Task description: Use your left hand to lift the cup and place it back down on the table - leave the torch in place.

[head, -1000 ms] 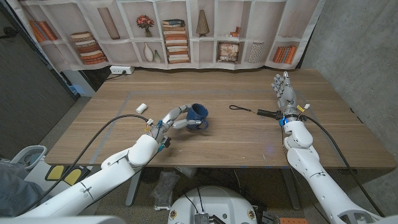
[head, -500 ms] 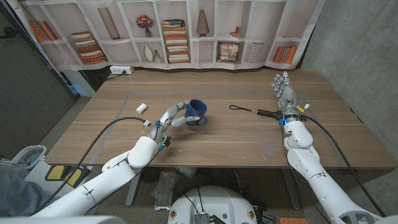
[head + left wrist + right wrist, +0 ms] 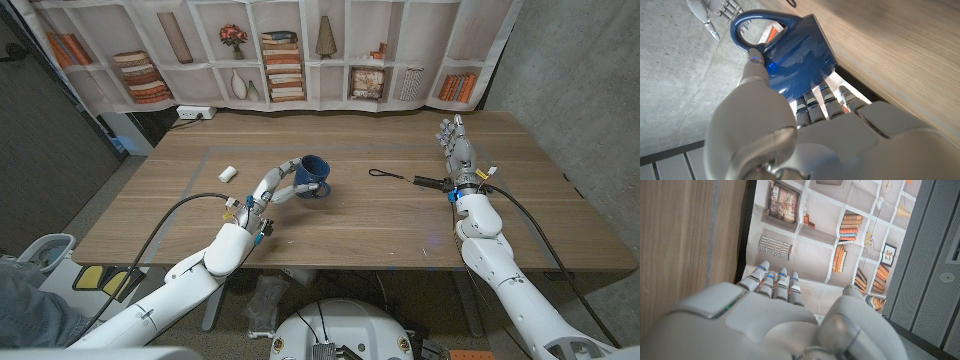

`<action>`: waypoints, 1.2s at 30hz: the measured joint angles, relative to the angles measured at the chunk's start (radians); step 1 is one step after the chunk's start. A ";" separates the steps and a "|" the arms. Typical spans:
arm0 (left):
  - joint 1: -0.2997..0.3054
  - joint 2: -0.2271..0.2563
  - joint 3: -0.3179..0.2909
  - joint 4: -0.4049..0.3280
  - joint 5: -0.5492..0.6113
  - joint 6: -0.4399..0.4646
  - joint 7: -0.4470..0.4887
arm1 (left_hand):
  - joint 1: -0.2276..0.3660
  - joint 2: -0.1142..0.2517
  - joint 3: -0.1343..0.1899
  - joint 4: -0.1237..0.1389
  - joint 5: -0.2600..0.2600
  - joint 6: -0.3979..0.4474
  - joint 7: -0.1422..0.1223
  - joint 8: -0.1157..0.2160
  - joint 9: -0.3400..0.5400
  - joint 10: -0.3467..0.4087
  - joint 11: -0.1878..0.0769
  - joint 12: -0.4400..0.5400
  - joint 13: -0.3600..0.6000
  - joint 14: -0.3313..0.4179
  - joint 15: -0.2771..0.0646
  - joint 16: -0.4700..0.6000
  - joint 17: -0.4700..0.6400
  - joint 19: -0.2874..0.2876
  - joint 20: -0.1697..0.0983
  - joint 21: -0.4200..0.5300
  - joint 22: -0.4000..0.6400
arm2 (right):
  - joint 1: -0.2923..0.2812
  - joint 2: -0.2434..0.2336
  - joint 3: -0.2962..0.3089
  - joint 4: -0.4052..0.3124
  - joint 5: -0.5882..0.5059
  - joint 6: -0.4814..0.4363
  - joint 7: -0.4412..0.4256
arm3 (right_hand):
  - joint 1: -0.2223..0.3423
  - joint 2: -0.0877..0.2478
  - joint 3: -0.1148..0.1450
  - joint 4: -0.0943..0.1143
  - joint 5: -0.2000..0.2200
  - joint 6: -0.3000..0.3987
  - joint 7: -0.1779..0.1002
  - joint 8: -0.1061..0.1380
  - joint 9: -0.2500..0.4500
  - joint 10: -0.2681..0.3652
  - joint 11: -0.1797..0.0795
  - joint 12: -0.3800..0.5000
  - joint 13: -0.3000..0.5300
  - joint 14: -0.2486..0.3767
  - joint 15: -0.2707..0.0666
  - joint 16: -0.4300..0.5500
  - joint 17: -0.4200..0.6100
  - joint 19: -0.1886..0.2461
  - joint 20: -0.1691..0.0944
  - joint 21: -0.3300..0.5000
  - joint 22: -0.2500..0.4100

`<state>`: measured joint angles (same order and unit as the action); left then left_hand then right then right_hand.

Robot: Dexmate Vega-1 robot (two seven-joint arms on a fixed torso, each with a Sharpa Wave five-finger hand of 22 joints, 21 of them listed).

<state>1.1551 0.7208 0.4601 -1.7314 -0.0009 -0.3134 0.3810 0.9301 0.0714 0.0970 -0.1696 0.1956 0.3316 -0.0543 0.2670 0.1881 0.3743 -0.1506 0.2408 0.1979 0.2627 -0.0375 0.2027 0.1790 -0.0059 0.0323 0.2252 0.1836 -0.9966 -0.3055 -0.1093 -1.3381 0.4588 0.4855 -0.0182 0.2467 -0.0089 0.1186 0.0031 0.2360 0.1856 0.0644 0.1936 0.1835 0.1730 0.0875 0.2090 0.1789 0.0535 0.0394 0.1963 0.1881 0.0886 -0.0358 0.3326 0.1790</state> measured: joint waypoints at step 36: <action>-0.005 -0.103 -0.034 0.149 -0.068 -0.246 -0.003 | 0.013 0.013 0.000 0.000 -0.008 0.003 -0.016 -0.023 0.005 -0.002 -0.002 -0.017 0.000 -0.010 0.000 -0.007 0.000 -0.004 -0.004 -0.008 0.000 | -0.016 -0.023 -0.010 -0.034 -0.010 -0.018 -0.020 | 0.004 0.004 0.000 0.000 0.000 0.000 0.000 0.000 0.000 0.000 0.000 0.000 0.000 0.000 0.000 0.000 0.000 0.000 0.000 -0.008 0.000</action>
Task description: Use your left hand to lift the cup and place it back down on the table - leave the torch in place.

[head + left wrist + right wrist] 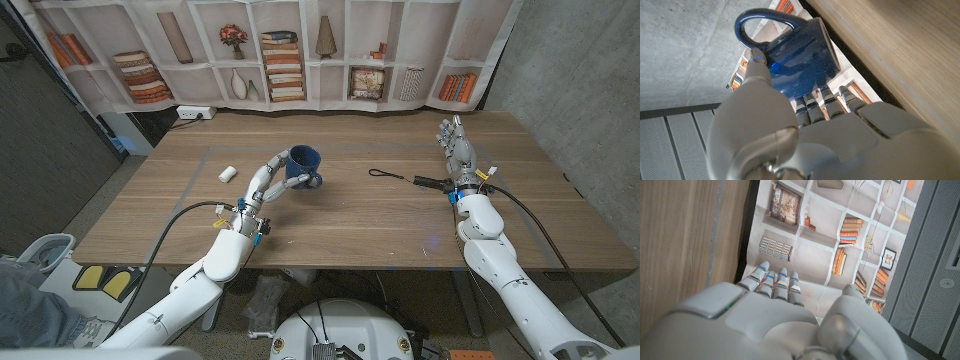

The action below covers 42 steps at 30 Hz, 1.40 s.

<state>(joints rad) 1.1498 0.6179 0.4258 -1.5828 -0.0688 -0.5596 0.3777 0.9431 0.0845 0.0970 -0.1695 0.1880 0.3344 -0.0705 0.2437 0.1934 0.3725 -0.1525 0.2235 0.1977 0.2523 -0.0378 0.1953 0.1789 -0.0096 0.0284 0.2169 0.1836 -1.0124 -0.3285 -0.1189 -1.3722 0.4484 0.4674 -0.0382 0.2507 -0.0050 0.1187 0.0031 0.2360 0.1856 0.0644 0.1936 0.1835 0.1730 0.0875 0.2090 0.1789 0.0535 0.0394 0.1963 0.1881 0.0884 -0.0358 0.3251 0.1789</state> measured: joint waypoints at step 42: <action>-0.190 -0.134 0.013 0.300 -0.244 -0.090 -0.217 | 0.027 0.012 0.000 0.000 0.001 0.002 -0.012 -0.016 0.000 -0.005 -0.005 -0.012 0.005 -0.020 -0.002 0.000 0.000 -0.010 0.000 -0.010 0.000 | 0.021 0.006 -0.002 0.009 -0.009 -0.016 -0.006 | 0.000 0.000 -0.004 -0.004 0.000 -0.004 -0.004 0.000 0.000 0.000 0.000 0.000 0.000 0.000 0.000 0.000 0.000 0.009 -0.002 -0.012 0.000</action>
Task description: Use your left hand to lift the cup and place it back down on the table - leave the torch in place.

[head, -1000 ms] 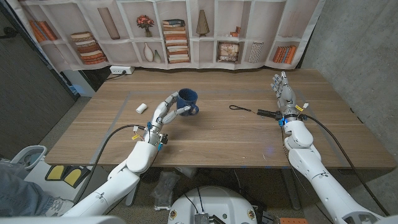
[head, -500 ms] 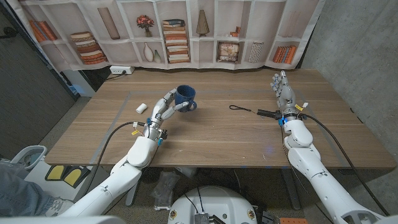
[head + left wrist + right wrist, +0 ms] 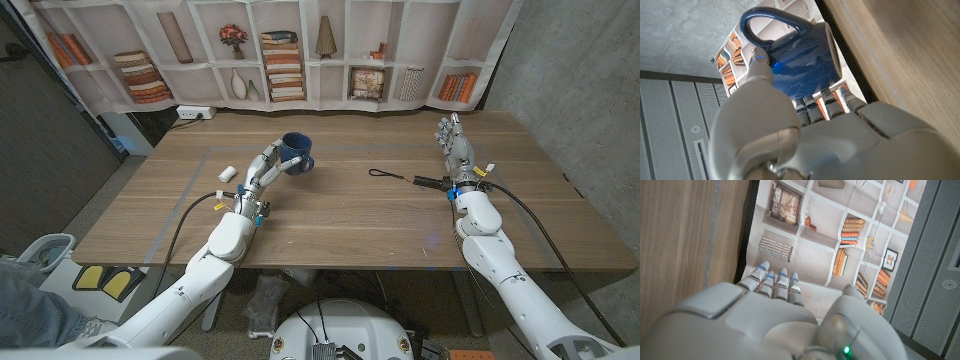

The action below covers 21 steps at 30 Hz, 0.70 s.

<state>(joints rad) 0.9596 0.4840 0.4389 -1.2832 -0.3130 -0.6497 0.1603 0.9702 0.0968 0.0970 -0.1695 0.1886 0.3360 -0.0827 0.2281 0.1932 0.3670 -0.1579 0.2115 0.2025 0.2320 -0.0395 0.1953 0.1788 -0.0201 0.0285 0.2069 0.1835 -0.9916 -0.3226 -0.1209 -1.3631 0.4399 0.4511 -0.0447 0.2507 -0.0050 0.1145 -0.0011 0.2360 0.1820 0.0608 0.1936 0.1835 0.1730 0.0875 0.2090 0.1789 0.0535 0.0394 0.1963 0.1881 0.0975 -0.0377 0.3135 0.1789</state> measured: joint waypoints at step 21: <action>-0.109 -0.047 0.010 0.150 -0.086 0.033 -0.095 | 0.010 0.011 0.000 0.000 0.000 -0.007 -0.025 -0.015 0.000 -0.016 -0.016 -0.009 -0.003 -0.024 0.002 -0.008 0.000 -0.018 0.007 -0.004 0.000 | 0.014 0.006 -0.003 0.001 -0.015 -0.014 -0.018 | -0.004 0.004 0.000 0.000 0.000 0.000 0.000 0.000 0.000 0.000 0.000 0.000 0.000 0.000 0.000 0.000 0.000 0.000 0.000 0.000 0.000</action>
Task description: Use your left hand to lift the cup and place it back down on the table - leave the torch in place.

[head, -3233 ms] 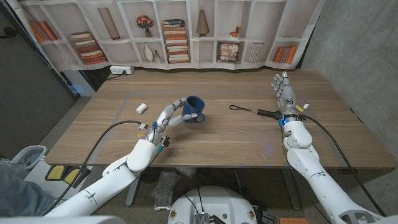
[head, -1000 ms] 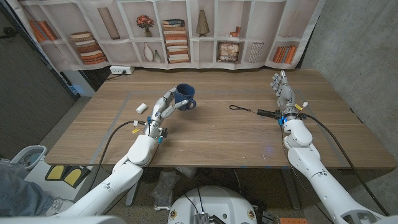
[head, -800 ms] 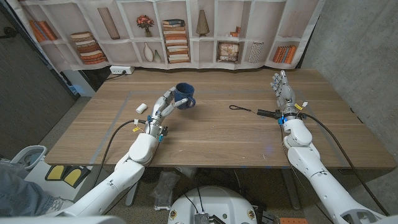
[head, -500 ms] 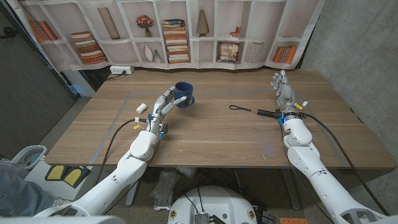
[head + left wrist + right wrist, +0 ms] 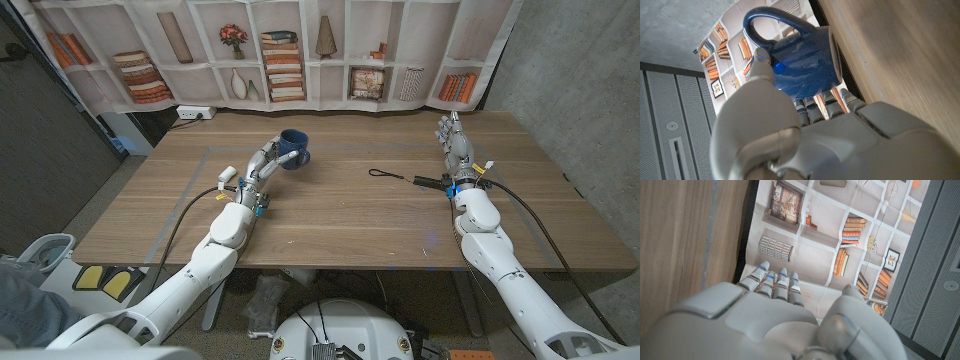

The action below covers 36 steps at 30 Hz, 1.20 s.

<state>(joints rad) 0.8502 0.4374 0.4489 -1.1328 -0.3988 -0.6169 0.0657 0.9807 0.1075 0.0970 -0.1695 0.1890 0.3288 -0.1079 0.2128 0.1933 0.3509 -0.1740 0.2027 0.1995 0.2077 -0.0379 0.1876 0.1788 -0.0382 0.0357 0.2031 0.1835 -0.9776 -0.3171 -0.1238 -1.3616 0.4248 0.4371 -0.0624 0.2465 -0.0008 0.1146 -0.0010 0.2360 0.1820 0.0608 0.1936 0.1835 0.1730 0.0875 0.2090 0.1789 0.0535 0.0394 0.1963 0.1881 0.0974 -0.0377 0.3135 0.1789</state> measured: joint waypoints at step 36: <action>-0.151 -0.063 0.051 0.155 0.001 0.078 -0.051 | 0.009 0.009 -0.002 0.002 -0.001 -0.003 -0.025 -0.012 0.000 -0.016 -0.011 -0.005 -0.001 -0.025 0.002 0.000 0.000 -0.011 0.011 0.000 0.000 | -0.058 -0.032 0.033 -0.067 0.019 0.028 -0.029 | 0.000 0.000 -0.004 -0.004 0.000 0.000 0.000 0.000 0.000 0.000 0.000 0.000 0.000 0.005 0.006 0.000 0.000 0.004 0.004 -0.009 0.000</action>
<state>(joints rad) 0.6996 0.3746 0.5004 -0.9775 -0.3977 -0.5391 0.0145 0.9895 0.1165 0.0953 -0.1678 0.1880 0.3255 -0.1329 0.2005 0.1933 0.3351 -0.1846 0.1975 0.1981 0.1829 -0.0357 0.1876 0.1788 -0.0491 0.0467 0.2031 0.1835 -1.0355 -0.3487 -0.0913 -1.4287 0.4438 0.4647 -0.0910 0.2465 -0.0009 0.1104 -0.0052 0.2360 0.1820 0.0609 0.1936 0.1835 0.1730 0.0875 0.2090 0.1789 0.0590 0.0449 0.1963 0.1881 0.1011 -0.0340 0.3045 0.1789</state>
